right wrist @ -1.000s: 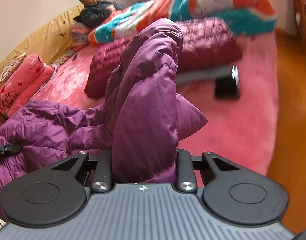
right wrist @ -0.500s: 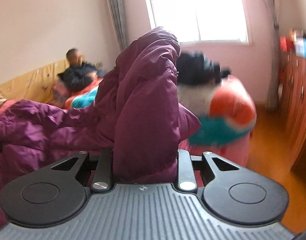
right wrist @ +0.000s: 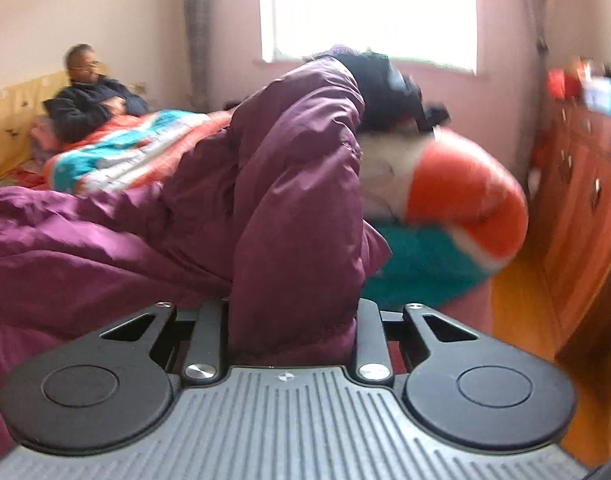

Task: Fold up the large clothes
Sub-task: 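Lift the folded jacket with both grippers and carry it toward the quilt stack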

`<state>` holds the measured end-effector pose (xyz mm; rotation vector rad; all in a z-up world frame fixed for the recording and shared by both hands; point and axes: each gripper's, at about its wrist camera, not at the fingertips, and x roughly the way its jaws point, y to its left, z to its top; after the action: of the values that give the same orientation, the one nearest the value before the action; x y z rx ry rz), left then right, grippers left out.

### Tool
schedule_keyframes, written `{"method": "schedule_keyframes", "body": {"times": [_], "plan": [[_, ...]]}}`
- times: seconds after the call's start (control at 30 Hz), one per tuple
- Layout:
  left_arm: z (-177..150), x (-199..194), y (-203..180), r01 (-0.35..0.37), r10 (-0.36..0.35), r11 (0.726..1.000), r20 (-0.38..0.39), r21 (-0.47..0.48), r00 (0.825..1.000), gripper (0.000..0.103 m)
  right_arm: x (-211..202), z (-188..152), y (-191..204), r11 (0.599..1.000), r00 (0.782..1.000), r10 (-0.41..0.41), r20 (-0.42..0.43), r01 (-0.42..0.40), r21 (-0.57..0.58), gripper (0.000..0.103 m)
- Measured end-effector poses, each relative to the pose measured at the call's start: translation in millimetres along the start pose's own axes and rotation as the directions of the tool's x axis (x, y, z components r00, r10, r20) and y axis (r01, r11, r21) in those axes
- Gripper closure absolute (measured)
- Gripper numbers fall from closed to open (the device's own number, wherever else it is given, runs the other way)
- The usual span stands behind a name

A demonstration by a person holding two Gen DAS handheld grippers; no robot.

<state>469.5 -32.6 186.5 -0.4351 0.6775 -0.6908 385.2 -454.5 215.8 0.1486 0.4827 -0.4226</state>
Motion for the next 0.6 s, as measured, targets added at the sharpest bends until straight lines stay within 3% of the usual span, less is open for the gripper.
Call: {"method": "schedule_keyframes", "body": {"times": [0.17,0.27,0.37,0.43,0.6], "plan": [[18,13,-3,-0.040,0.039,0.998,0.012,0.049,0.999,0.060,32,-2,14,0.998,0.999,-0.045,0.026,0.046,-0.036,0.069],[25,29,9,-0.080,0.078,0.994,0.028,0.072,0.997,0.053,47,8,32,0.996,0.998,-0.053,0.038,0.055,-0.064,0.066],[12,42,26,-0.147,0.146,0.986,0.017,0.077,0.989,0.033,60,-7,41,0.988,0.997,-0.083,0.007,0.083,-0.133,0.055],[-1,44,40,-0.167,0.165,0.983,0.026,0.079,0.986,0.020,79,-24,49,0.980,0.994,-0.101,-0.031,0.095,-0.174,0.042],[-24,48,57,-0.176,0.170,0.979,0.064,0.100,0.983,0.006,102,-56,61,0.977,0.993,-0.115,-0.025,0.108,-0.184,0.032]]}}
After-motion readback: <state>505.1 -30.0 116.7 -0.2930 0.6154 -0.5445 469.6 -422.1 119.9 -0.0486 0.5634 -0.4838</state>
